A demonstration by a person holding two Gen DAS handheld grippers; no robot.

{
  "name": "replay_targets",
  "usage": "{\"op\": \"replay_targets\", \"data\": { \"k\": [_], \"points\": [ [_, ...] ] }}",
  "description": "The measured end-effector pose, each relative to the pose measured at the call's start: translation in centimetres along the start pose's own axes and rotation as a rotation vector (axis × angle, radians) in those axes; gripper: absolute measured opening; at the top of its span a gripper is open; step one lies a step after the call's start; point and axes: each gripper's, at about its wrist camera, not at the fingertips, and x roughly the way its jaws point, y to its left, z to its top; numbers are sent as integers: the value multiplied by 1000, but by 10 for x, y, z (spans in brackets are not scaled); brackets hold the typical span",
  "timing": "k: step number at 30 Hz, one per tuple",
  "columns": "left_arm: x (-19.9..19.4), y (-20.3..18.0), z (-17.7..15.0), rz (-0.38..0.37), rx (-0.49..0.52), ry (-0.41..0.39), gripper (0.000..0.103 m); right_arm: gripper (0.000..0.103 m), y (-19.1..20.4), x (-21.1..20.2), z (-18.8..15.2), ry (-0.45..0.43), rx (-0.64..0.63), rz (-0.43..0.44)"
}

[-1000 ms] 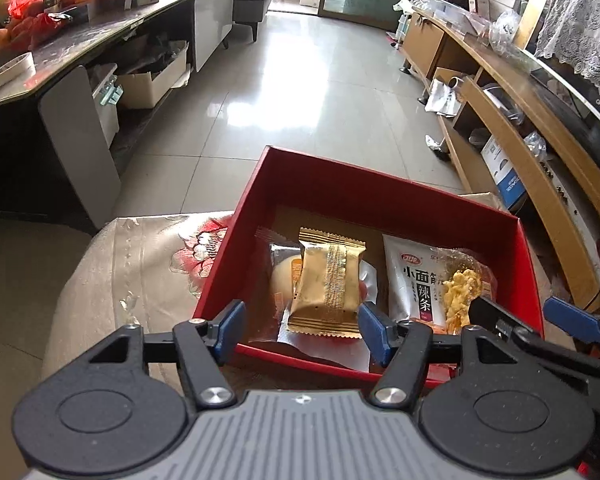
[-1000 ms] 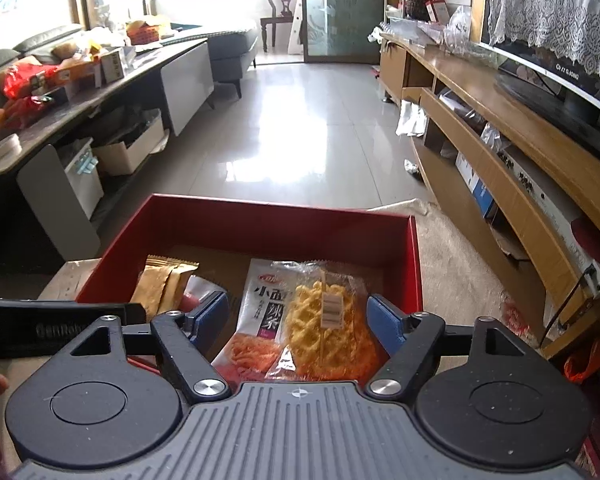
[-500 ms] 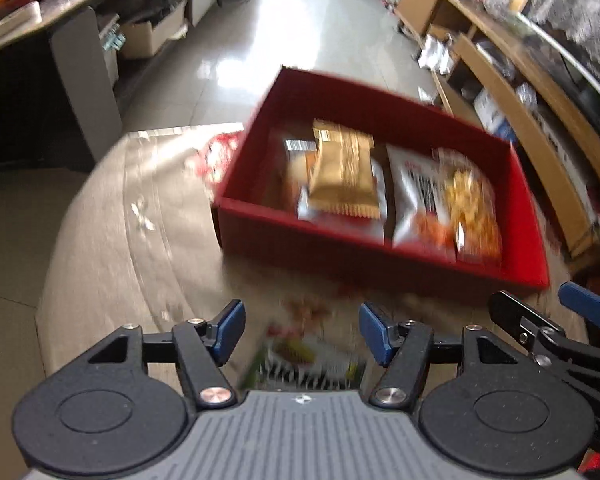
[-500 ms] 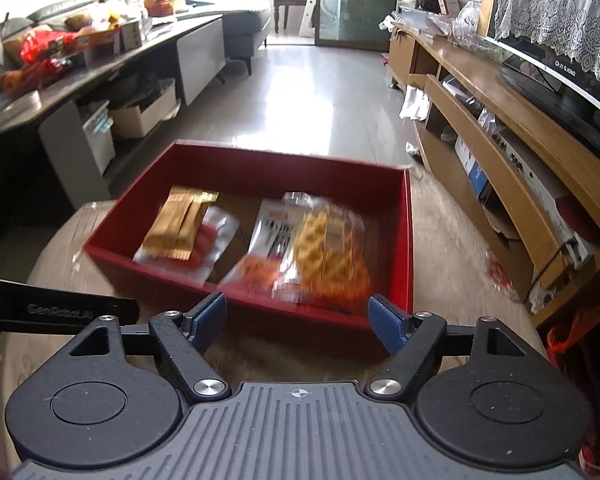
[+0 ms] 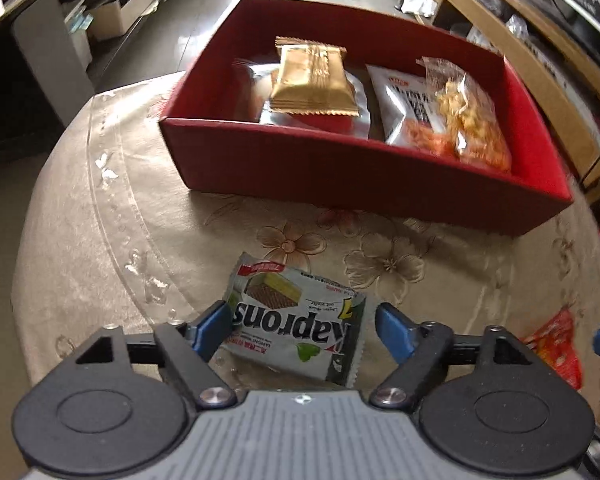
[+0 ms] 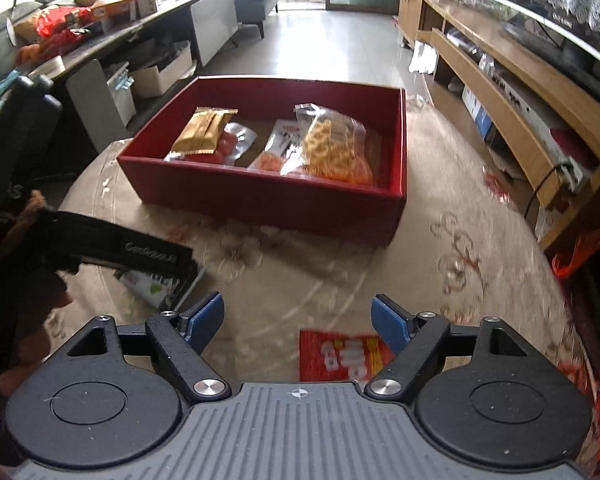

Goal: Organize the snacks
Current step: 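Move both tools back toward the Kapron pack and blue biscuit pack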

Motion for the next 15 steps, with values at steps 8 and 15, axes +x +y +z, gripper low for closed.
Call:
{"op": "replay_targets", "data": {
  "k": [8, 15],
  "points": [
    [7, -9, -4, 32, 88, -11, 85, 86, 8, -1, -27, 60, -41, 27],
    [0, 11, -11, -15, 54, 25, 85, 86, 16, 1, -45, 116, -82, 54]
  ]
}}
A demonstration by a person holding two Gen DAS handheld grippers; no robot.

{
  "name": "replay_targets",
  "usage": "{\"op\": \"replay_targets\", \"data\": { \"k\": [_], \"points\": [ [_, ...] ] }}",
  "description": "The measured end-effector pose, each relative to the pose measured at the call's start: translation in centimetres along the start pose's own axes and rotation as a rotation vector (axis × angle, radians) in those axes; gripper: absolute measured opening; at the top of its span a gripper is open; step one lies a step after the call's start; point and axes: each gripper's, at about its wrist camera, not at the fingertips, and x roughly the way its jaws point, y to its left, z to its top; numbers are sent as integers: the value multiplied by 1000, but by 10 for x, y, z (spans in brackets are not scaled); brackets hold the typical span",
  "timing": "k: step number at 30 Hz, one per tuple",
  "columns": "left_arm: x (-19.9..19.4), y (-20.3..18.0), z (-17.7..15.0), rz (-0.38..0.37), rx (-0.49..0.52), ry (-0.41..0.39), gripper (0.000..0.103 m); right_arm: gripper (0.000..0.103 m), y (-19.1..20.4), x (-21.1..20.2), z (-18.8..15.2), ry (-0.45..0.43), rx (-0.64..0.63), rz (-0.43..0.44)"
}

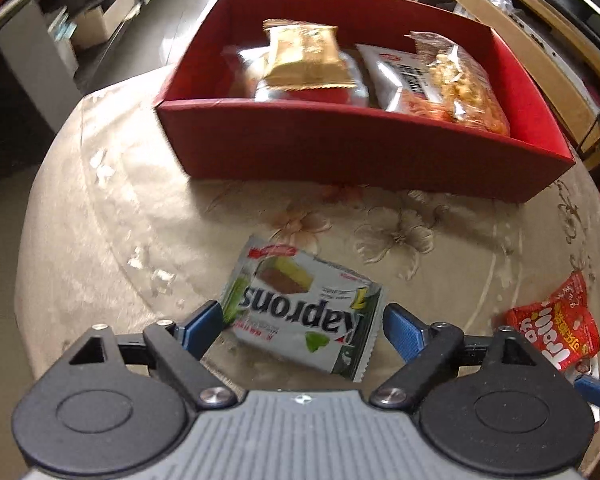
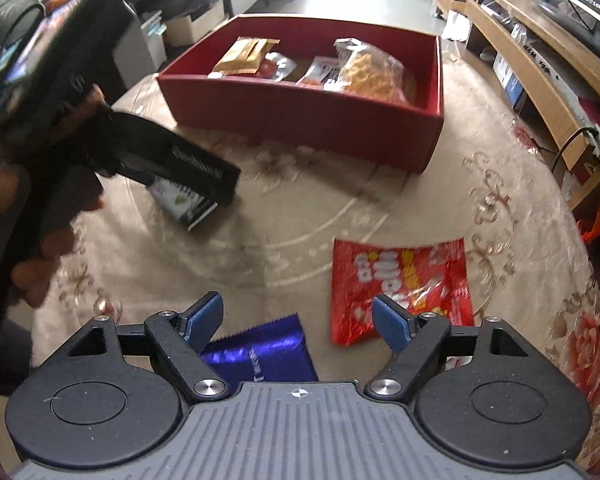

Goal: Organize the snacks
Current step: 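Move both tools back toward the Kapron pack and blue biscuit pack, then grasp the Kapron wafer pack with the left tool while the right tool grasps the blue wafer biscuit pack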

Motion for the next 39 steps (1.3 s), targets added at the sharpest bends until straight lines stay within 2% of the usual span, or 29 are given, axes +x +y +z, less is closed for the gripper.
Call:
{"op": "replay_targets", "data": {
  "k": [1, 3, 4, 8, 11, 15, 19, 21, 23, 27, 29, 31, 35, 39],
  "points": [
    [-1, 3, -2, -4, -12, 0, 85, 86, 1, 2, -1, 10, -8, 2],
    [-3, 9, -8, -20, -42, 14, 75, 86, 4, 5, -4, 30, -21, 9],
    [-3, 12, -12, -31, -60, 30, 63, 86, 5, 5, -4, 32, -24, 11],
    [-11, 14, -31, -43, -53, 36, 56, 86, 8, 3, -1, 26, -41, 29],
    [-17, 23, -41, -65, -106, 51, 56, 86, 11, -1, -1, 19, -55, 45],
    [-18, 42, -40, -99, -291, 46, 56, 87, 12, -4, -3, 14, -69, 60],
    [-13, 38, -35, -88, -427, 25, 64, 87, 13, -5, 0, 10, -74, 65],
    [-6, 31, -27, -65, -496, 18, 75, 87, 13, -6, 1, 2, -73, 71],
    [-2, 24, -20, -41, -537, -9, 77, 87, 12, -8, 1, -2, -70, 73],
    [6, 7, -11, 53, -464, -28, 74, 87, 6, -7, 0, 2, -62, 69],
    [4, 6, -14, 69, -415, -37, 60, 87, 2, -6, 1, 3, -53, 60],
    [1, 11, -19, 54, -373, -38, 55, 87, -1, -5, 1, 5, -44, 43],
    [-9, 28, -32, 65, -273, -2, 55, 87, -1, -4, -2, 12, -58, 40],
    [-18, 48, -46, 14, -276, 42, 55, 87, 3, 3, -7, 49, -90, 47]
  ]
}}
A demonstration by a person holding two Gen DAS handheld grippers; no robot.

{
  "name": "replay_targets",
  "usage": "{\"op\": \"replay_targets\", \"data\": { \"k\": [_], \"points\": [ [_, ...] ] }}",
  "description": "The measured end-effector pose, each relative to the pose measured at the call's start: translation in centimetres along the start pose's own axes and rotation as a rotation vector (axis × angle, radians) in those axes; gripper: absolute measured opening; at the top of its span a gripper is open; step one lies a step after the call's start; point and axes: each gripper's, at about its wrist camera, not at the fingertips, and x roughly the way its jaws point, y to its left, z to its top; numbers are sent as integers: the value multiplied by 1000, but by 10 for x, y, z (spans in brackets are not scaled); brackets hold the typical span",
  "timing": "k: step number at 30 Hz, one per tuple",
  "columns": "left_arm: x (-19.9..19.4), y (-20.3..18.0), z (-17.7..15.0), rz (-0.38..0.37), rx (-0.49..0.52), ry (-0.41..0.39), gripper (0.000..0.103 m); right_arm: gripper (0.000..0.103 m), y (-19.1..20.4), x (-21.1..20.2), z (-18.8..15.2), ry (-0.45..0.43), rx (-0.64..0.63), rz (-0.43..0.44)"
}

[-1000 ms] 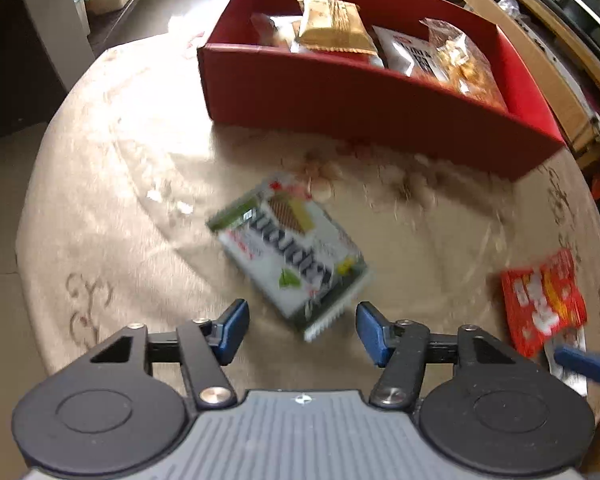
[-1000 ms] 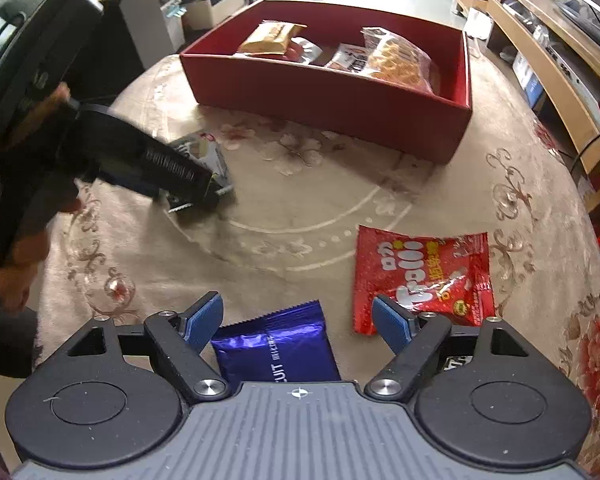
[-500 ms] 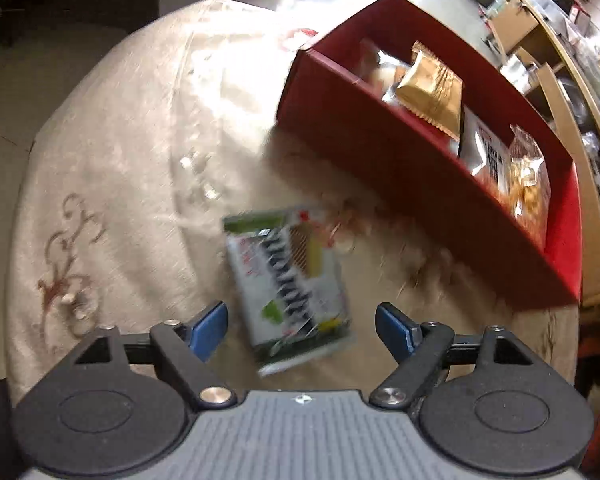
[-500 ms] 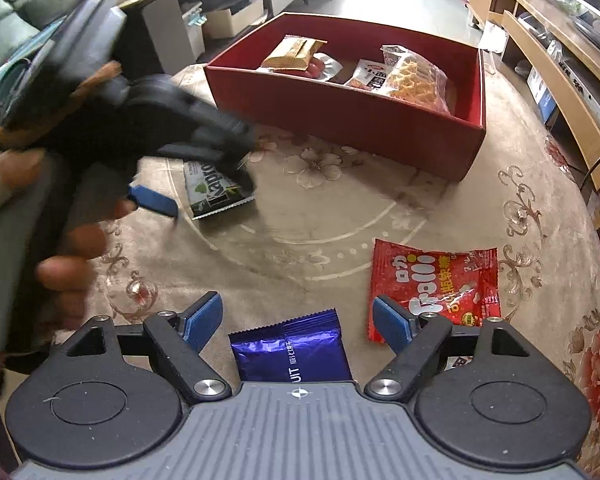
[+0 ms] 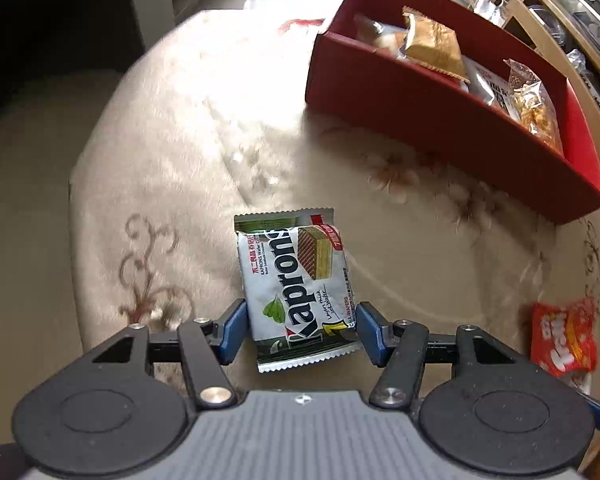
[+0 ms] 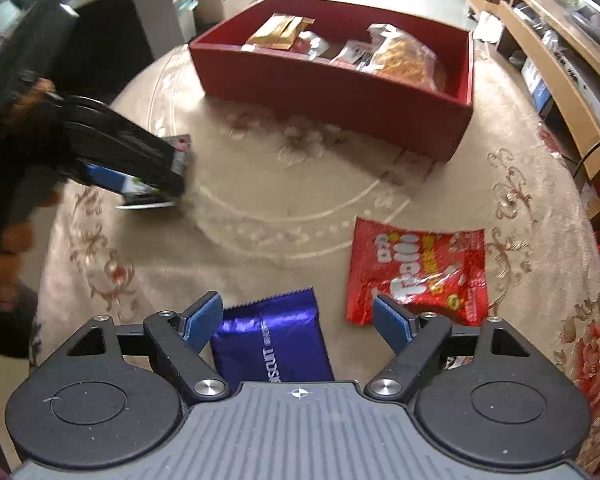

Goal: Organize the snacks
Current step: 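Grasp the Kapron wafer pack with the left tool while the right tool grasps the blue wafer biscuit pack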

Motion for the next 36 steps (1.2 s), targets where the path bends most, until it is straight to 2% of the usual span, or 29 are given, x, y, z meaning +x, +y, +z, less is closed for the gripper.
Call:
{"op": "replay_targets", "data": {
  "k": [2, 5, 8, 11, 13, 15, 17, 19, 20, 23, 26, 31, 34, 36],
  "points": [
    [-2, 0, -4, -18, 9, -2, 55, 87, 4, 7, -1, 26, -16, 21],
    [1, -4, -5, -3, 39, -17, 57, 87, 14, 18, 0, 63, -52, 31],
    [2, -8, -4, -16, 43, -14, 70, 87, 22, 30, -2, 120, -92, 38],
    [7, -15, 0, -15, 35, -21, 79, 88, 25, 40, -9, 152, -117, 18],
    [9, -20, 0, 2, 48, -26, 79, 86, 27, 39, -12, 140, -128, 6],
    [9, -21, -2, 18, 67, -33, 78, 79, 27, 36, -16, 126, -119, -16],
    [7, -23, -5, 47, 100, -40, 69, 75, 29, 32, -20, 113, -100, -29],
    [4, -21, -8, 51, 127, -44, 55, 74, 31, 28, -23, 103, -89, -52],
    [2, -19, -10, 36, 134, -39, 54, 74, 34, 28, -25, 98, -89, -64],
    [-2, -15, -18, 10, 157, -26, 54, 74, 33, 21, -24, 71, -66, -78],
    [-5, -17, -26, 18, 208, -43, 54, 74, 29, 14, -18, 44, -22, -82],
    [-1, -21, -28, 50, 237, -52, 57, 74, 22, 16, -4, 25, 39, -80],
    [2, -23, -24, 52, 215, -60, 73, 74, 25, 21, 3, 23, 41, -80],
    [6, -24, -20, 65, 209, -65, 76, 74, 27, 26, 5, 29, 38, -84]
  ]
}}
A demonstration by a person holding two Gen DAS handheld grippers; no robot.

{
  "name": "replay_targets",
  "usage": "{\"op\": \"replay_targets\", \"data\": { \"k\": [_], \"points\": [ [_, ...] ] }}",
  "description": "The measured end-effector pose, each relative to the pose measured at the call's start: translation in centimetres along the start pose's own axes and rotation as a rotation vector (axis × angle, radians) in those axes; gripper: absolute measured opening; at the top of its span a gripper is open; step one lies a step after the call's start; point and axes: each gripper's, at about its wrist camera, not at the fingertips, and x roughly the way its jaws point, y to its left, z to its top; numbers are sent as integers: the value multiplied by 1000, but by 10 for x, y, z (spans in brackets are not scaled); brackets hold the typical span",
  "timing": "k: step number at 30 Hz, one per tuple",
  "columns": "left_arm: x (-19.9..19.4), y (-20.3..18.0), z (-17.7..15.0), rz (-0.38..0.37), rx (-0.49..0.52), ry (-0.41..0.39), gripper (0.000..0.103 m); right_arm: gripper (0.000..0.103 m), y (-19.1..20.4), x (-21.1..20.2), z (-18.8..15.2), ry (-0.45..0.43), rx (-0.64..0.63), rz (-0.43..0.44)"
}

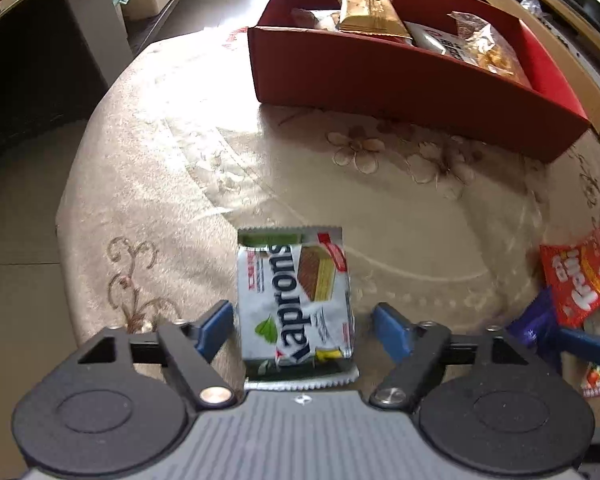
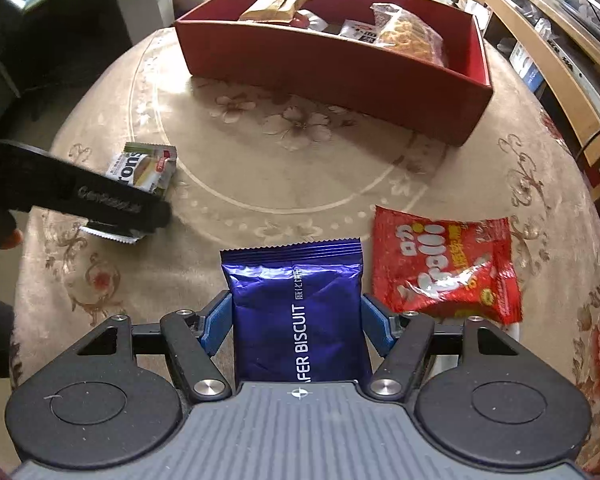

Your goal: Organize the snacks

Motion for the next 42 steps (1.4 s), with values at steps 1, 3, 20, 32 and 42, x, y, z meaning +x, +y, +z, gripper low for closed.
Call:
{"op": "replay_targets", "data": {
  "k": [1, 3, 20, 32, 42],
  "points": [
    [1, -1, 0, 10, 2, -2, 76, 73, 1, 3, 0, 6, -4, -4],
    [1, -2, -1, 20, 3, -10, 76, 75, 2, 7, 1, 17, -8, -11],
    [-29, 4, -28, 2, -7, -7, 54, 69, 1, -13, -3, -31, 10, -4],
    [-39, -13, 3, -6, 29, -60, 54, 69, -15, -28, 17, -117, 77, -38],
    [-42, -31, 41, -13, 58, -115, 54, 69, -33, -30, 48, -178, 129, -47]
  ]
}}
